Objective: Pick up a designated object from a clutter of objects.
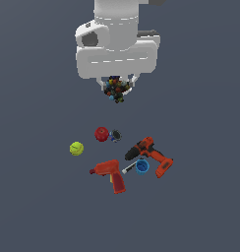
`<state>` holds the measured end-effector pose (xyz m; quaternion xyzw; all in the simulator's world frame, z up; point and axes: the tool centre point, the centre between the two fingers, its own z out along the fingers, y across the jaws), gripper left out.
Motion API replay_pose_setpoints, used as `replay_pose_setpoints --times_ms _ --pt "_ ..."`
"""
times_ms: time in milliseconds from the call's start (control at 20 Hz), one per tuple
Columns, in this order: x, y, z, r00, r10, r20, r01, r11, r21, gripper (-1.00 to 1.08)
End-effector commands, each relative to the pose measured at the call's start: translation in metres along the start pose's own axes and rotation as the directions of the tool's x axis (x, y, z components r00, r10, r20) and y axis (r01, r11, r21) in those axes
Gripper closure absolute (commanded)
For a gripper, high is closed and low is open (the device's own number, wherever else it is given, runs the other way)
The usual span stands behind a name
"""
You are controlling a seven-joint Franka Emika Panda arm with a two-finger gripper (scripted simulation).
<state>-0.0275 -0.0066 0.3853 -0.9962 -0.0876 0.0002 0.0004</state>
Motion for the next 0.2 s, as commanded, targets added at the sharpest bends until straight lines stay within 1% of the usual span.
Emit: replay_pose_setpoints --times_ms 0,150 --pt "0.0004 0.0042 -0.006 1.0 -0.001 0.0 0.001 1.0 0.0 1.08" --pt "0.0007 0.0054 -0.0079 1.0 -0.001 0.0 0.001 1.0 -0.001 1.08"
